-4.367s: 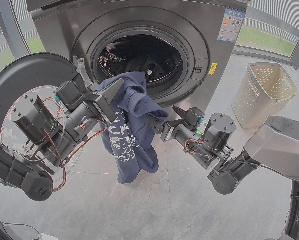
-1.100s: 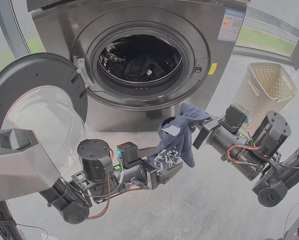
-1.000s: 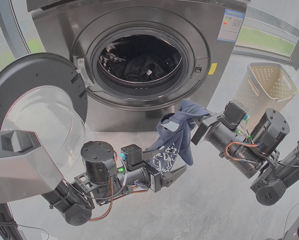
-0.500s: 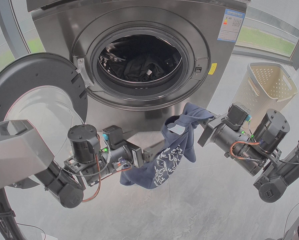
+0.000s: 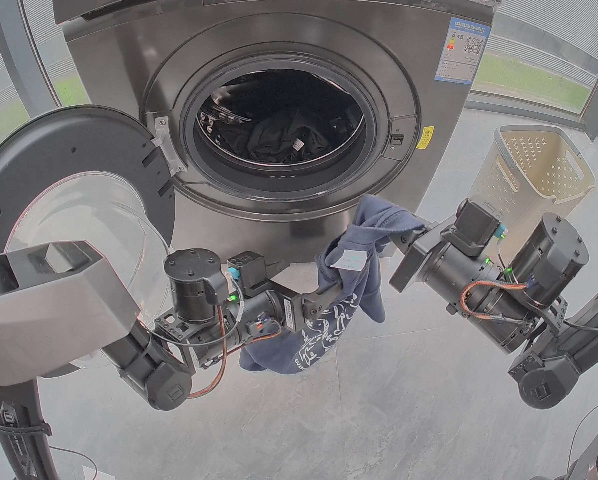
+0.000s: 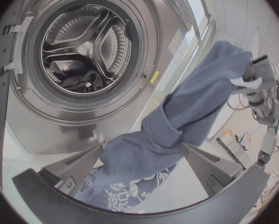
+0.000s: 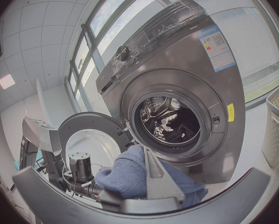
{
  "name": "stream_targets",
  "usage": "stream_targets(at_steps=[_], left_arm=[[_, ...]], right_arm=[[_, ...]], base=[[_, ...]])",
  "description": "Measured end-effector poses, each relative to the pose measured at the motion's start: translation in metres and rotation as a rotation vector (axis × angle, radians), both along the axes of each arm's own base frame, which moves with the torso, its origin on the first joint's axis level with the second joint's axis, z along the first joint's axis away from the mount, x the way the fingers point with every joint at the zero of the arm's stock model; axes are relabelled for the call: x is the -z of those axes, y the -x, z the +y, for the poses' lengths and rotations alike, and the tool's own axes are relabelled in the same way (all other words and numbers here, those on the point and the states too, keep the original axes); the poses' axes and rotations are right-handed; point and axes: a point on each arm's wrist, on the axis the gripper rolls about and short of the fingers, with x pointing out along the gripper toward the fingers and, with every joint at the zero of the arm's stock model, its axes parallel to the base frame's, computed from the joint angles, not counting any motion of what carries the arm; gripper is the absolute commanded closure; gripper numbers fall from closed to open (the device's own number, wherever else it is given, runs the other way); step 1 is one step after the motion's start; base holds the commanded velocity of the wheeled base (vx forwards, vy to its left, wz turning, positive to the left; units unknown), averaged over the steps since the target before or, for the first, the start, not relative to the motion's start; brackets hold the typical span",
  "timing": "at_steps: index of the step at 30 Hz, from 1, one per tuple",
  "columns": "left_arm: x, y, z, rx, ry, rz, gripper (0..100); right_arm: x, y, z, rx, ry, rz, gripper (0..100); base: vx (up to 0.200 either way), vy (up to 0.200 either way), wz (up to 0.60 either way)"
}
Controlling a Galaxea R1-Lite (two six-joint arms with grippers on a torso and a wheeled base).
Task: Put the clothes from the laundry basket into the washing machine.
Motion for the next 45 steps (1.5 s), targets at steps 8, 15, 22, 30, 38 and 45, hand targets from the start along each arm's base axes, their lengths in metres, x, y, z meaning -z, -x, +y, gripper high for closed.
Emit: stream_targets(at_steps=[8, 15, 22, 30, 38, 45], left_arm=[[0.006, 0.015, -0.021, 0.069, -0.016, 0.021, 0], [0.004, 0.012, -0.022, 0.051, -0.007, 0.007, 0], [-0.005, 0.008, 0.000, -0.011, -0.003, -0.005, 0], [-0.012, 0.001, 0.017, -0.058, 0.004, -0.025, 0], [-0.006, -0.017, 0.015, -0.071, 0.006, -0.033, 0], [-0.006, -0.031, 0.005, -0.068, 0.014, -0.044, 0]], right_arm=[[-0.014, -0.007, 0.001, 0.012, -0.040, -0.043, 100], [-0.013, -0.010, -0.004, 0.028, -0.038, -0.042, 100], [-0.010, -0.015, -0.012, 0.052, -0.026, -0.034, 100], [-0.009, -0.013, -0.010, 0.043, -0.024, -0.032, 100], [-0.012, -0.009, -0.005, 0.027, -0.031, -0.037, 100], [-0.013, -0.005, 0.000, 0.007, -0.035, -0.040, 100]], base=[[0.000, 0.000, 0.00], [0.000, 0.000, 0.00], [0.000, 0.000, 0.00], [0.000, 0.000, 0.00], [0.000, 0.000, 0.00], [0.000, 0.000, 0.00]])
